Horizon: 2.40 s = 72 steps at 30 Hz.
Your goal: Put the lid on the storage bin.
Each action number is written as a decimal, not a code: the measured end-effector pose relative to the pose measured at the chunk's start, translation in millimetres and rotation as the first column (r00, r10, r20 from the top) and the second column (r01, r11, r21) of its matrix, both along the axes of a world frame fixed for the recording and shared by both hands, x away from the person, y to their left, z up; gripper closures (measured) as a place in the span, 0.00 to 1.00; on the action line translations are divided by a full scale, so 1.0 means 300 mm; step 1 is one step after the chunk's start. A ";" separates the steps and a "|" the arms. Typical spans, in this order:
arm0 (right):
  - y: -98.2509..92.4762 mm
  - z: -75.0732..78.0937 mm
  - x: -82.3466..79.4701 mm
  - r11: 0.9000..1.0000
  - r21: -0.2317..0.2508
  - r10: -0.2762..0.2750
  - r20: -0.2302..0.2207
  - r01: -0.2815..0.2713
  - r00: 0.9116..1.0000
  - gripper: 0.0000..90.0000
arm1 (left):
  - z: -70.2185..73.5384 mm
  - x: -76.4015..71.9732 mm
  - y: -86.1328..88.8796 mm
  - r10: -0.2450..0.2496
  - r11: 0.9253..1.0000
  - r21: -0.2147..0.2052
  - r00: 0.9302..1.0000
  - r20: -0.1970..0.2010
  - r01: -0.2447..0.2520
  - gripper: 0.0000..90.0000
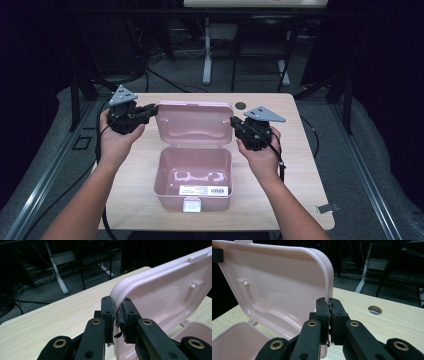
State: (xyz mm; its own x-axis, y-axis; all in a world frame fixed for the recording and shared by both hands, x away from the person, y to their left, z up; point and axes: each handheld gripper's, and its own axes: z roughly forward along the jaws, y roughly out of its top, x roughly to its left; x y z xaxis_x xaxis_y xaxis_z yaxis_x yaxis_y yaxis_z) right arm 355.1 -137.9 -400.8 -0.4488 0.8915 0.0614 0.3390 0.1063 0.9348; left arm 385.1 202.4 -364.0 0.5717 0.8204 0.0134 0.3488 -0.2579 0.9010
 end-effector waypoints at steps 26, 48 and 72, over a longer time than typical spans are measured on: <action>-0.011 -0.005 -0.035 0.999 0.027 0.029 -0.002 -0.029 1.000 0.92 | 0.001 -0.072 0.011 -0.010 1.000 -0.007 1.000 0.014 0.010 0.94; -0.009 -0.022 -0.095 0.999 0.021 0.040 0.024 -0.041 0.999 0.89 | -0.013 -0.145 0.024 -0.025 0.999 -0.027 0.999 0.032 0.026 0.93; -0.019 -0.039 -0.139 0.996 0.047 0.068 0.034 -0.070 0.997 0.87 | -0.035 -0.198 0.043 -0.054 0.997 -0.059 0.998 0.029 0.055 0.91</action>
State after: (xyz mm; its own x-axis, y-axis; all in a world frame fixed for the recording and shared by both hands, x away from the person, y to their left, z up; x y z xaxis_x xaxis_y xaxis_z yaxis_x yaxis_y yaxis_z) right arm 313.3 -143.7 -412.5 -0.5116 0.8547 0.0877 0.3015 0.0830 0.9498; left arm 325.7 215.5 -374.6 0.6157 0.7877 -0.0182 0.3103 -0.2212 0.9245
